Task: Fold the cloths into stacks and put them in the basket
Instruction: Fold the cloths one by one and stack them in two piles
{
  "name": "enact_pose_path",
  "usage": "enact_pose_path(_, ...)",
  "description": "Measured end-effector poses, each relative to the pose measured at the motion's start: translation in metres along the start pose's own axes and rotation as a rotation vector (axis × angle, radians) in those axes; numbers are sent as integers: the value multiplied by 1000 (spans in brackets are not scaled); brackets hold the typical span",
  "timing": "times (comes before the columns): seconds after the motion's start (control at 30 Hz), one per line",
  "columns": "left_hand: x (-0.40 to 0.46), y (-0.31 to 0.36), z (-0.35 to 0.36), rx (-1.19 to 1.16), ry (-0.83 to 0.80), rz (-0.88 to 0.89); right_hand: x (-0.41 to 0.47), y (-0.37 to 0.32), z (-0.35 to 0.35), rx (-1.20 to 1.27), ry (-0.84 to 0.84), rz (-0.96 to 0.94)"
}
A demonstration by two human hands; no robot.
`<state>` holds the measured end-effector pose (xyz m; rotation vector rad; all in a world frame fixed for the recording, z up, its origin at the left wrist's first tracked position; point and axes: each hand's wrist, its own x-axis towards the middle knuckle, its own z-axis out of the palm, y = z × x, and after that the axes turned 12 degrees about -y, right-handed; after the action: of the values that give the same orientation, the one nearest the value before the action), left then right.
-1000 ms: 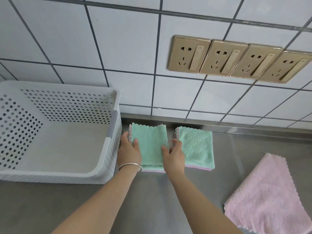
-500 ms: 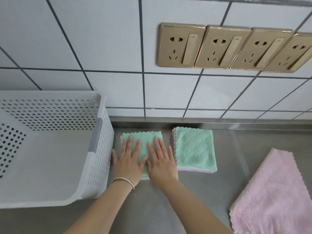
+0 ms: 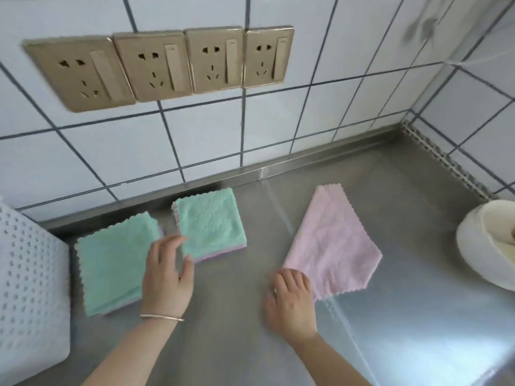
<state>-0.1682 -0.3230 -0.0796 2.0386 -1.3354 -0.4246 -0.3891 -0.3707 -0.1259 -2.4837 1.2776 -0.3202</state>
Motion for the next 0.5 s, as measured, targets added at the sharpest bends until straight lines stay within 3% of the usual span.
enact_pose_path(0.13, -36, 44, 71, 56, -396, 118, -42, 61, -5, -114, -125, 204)
enact_pose_path(0.23, -47, 64, 104, 201, -572, 226, -33, 78, -10, -128, -114, 233)
enact_pose_path(0.4, -38, 106, 111, 400, -525, 344, -13, 71, -33, -53, 62, -44)
enact_pose_path(0.5, -28, 130, 93, 464, -464, 325, -7, 55, -56, -2, 184, -243)
